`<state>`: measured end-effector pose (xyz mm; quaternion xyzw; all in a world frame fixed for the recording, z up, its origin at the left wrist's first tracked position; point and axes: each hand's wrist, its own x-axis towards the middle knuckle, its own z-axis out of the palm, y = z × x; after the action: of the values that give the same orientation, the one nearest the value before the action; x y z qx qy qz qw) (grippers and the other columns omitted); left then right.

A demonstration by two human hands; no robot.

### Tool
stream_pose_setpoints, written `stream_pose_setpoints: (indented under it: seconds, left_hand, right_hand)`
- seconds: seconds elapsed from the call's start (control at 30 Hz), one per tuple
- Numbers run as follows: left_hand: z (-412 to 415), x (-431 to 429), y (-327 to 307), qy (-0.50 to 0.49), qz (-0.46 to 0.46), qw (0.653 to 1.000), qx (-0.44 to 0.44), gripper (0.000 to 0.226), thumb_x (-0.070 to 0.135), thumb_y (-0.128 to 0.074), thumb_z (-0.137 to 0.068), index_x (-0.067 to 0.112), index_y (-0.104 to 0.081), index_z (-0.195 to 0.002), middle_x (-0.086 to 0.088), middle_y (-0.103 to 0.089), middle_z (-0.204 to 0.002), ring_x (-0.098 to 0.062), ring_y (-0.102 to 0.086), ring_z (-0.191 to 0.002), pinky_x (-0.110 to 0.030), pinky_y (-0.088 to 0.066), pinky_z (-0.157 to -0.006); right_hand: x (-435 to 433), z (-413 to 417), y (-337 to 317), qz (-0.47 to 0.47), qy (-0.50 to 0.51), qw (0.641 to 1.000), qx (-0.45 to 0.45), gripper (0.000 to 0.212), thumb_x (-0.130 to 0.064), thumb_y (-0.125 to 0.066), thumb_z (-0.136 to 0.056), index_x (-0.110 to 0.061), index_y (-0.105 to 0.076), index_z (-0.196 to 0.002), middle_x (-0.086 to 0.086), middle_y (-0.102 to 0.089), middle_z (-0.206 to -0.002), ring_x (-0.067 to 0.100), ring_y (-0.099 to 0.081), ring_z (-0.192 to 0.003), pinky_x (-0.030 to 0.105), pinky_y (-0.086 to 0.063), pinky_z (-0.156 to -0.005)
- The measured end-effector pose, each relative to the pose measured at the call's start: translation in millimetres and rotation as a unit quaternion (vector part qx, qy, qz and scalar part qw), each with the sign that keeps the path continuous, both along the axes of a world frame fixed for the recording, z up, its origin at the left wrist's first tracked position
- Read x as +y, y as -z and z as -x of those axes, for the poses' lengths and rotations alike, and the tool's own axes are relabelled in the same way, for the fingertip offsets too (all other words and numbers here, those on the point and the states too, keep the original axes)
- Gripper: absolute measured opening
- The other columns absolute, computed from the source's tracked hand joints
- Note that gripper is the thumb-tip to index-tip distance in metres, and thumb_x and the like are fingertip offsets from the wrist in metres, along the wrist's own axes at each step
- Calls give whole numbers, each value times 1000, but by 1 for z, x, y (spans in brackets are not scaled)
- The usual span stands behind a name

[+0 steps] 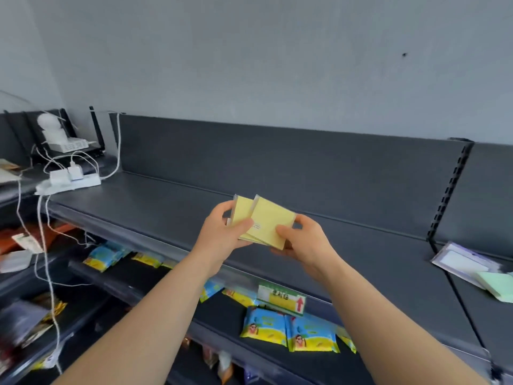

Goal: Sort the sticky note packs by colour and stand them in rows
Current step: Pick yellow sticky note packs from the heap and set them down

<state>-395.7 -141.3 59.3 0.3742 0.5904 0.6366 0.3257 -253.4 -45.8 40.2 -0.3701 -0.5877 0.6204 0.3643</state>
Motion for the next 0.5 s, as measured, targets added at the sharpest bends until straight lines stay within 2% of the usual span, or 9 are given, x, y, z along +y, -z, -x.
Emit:
stream_pose_setpoints:
  seconds: [0.17,0.3,0.5]
  left_hand:
    - [75,-17,2,-72,21,994,82,41,21,-71,-87,25,-48,-120,4,-70,-102,-13,-68,-92,-32,-58,-78]
    - [128,-15,7,-103,41,988,105,34,27,-70,-87,23,-50,-114,6,-66,-106,-12,-65,-95,-35,-56,-83]
    - [203,4,16,-121,48,984,122,31,22,-68,-89,22,-54,-118,5,-64,-108,-9,-64,-94,-20,-54,-69]
  right_hand:
    - [-10,82,-3,-2,7,1000,-8,34,-11,-59,-93,-14,-49,-125,6,-61,-116,24,-66,-96,33,-61,-71]
    - [-4,138,0,-1,-4,1000,-18,31,-11,-60,-93,-11,-50,-122,7,-61,-114,24,-67,-93,34,-61,-73]
    - [18,215,7,8,-46,998,-30,27,-9,-60,-91,-9,-52,-117,6,-62,-113,22,-67,-93,34,-60,-75]
